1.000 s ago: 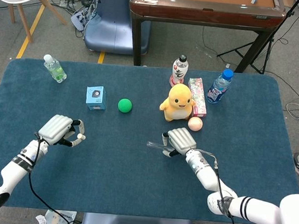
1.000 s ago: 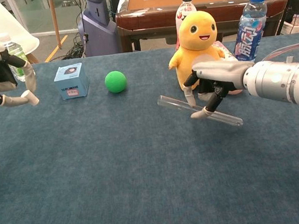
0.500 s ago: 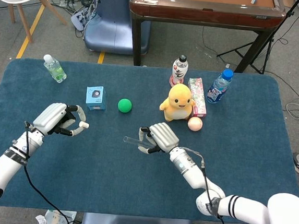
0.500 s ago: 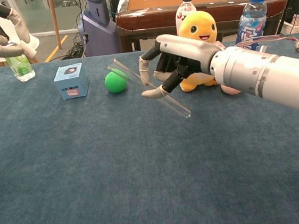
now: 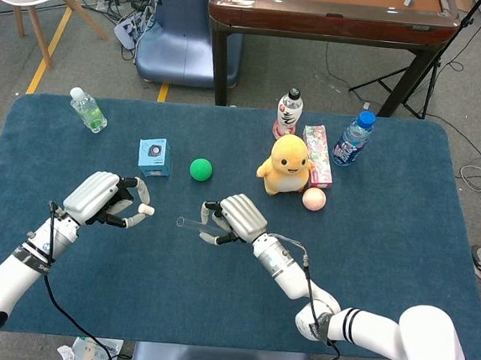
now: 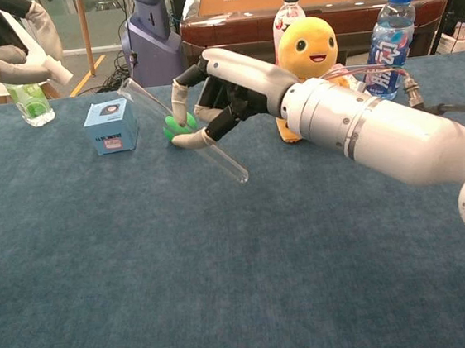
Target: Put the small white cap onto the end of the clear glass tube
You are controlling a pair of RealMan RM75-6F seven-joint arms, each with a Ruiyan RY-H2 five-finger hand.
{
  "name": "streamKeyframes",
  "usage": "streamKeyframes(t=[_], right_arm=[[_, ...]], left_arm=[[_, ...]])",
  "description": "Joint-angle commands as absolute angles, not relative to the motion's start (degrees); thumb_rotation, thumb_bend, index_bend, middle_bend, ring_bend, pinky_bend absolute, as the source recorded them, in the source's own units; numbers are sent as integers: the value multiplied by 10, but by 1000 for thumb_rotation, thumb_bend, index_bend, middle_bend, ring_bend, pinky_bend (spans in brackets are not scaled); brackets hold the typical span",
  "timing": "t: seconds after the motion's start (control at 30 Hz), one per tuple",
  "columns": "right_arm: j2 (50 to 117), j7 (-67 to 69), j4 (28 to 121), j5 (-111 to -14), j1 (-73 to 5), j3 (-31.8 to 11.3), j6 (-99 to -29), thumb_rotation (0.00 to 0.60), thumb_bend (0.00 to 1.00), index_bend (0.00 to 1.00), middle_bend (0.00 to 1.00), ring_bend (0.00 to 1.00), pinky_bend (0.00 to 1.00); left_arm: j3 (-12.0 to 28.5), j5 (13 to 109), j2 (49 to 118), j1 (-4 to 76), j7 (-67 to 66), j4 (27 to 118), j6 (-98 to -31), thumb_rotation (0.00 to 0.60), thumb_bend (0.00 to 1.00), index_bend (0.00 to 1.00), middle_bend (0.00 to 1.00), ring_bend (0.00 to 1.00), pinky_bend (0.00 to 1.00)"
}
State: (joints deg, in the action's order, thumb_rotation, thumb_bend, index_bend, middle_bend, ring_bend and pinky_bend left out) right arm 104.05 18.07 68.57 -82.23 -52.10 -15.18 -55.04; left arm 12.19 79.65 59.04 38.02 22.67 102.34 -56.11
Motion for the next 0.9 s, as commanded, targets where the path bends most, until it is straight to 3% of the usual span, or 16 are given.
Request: streamKeyframes(t=[0.03,0.9], right_arm=[[1043,181,684,-817,-524,-154,-546,600,477,622,954,1000,968],[1057,152,684,-777,-548,-167,-518,600,476,622,953,1000,968]], left_arm=[[122,800,599,381,211,1028,-570,600,307,536,1000,1000,1000],[118,808,642,391,129,1023,-594,600,307,537,1000,1000,1000]])
